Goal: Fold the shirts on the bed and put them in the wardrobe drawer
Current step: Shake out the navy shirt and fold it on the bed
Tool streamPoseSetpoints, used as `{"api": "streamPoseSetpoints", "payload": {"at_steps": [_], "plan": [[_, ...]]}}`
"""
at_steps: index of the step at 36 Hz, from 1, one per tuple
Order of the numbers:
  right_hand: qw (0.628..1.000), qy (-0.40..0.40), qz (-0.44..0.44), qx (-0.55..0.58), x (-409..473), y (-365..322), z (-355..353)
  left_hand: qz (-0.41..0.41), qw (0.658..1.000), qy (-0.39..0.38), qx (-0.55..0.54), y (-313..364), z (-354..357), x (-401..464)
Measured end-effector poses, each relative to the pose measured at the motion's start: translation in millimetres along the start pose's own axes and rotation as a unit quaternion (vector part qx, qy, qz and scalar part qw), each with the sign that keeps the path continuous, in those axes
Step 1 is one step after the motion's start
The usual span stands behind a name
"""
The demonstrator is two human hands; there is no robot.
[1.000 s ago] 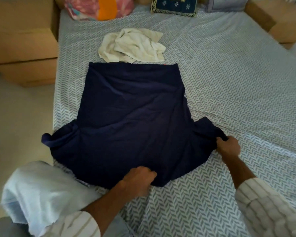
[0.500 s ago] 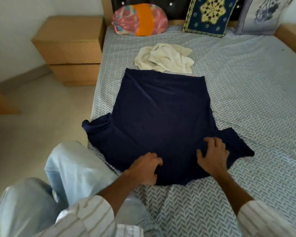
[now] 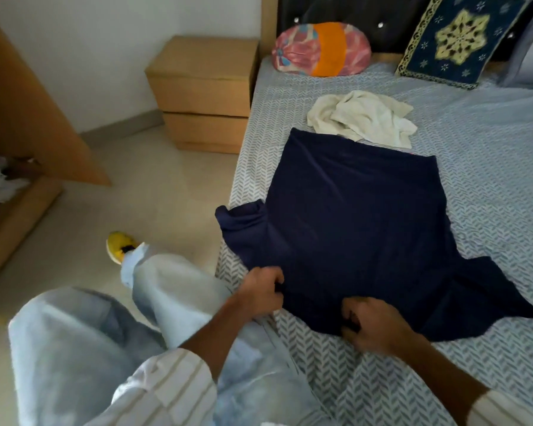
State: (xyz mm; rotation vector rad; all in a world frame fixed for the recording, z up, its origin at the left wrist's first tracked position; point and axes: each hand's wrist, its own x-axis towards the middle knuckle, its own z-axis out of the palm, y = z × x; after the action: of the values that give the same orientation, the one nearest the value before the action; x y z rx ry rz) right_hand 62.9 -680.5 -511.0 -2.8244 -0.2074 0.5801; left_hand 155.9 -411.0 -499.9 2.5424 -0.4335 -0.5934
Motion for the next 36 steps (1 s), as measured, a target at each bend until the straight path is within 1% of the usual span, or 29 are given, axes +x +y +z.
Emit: {"api": "streamPoseSetpoints", "payload": {"at_steps": [2,3,5,7,9,10,12,15,18,21,24,26,28,29,31,33,34,36], "plan": [[0.999,0.037,-0.019,0.010,16,-19,-3,-0.059,0.991,0.087,-0.080,-18,-12,5],[0.998,0.054,-0.033,0.012,28,-31,-5,-0.094,0.979,0.130,-0.122,-27,-20,8],[0.995,0.079,-0.056,0.019,54,-59,-7,-0.165,0.946,0.197,-0.198,-49,-32,14],[0.993,0.092,-0.064,0.030,83,-89,-10,-0.224,0.910,0.231,-0.260,-70,-41,21],[0.992,0.104,-0.067,0.033,111,-118,-13,-0.258,0.880,0.244,-0.314,-86,-48,32],[0.991,0.110,-0.066,0.033,125,-132,-15,-0.263,0.872,0.244,-0.332,-92,-51,40],[0.992,0.110,-0.054,0.030,148,-154,-16,-0.259,0.869,0.244,-0.345,-97,-55,55],[0.996,0.082,-0.034,-0.005,171,-173,-13,-0.267,0.859,0.233,-0.370,-95,-64,72],[0.996,0.072,-0.046,0.014,183,-175,-5,-0.278,0.856,0.211,-0.381,-94,-68,87],[0.992,0.075,-0.079,0.070,179,-165,-2,-0.294,0.850,0.212,-0.383,-100,-68,93],[0.985,0.090,-0.099,0.109,175,-155,2,-0.319,0.817,0.223,-0.425,-109,-62,90],[0.982,0.093,-0.108,0.123,173,-152,4,-0.329,0.793,0.252,-0.445,-110,-62,85],[0.981,0.084,-0.115,0.130,173,-153,2,-0.335,0.780,0.281,-0.447,-107,-64,84],[0.981,0.077,-0.118,0.131,174,-153,1,-0.331,0.779,0.288,-0.449,-104,-65,83],[0.981,0.057,-0.123,0.137,175,-153,-2,-0.323,0.791,0.284,-0.435,-98,-65,81],[0.980,0.035,-0.123,0.151,177,-150,-8,-0.312,0.820,0.273,-0.394,-93,-65,76],[0.979,0.030,-0.117,0.164,180,-146,-12,-0.296,0.838,0.281,-0.361,-91,-65,75],[0.975,0.040,-0.098,0.198,186,-136,-23,-0.229,0.878,0.321,-0.271,-89,-63,78]]}}
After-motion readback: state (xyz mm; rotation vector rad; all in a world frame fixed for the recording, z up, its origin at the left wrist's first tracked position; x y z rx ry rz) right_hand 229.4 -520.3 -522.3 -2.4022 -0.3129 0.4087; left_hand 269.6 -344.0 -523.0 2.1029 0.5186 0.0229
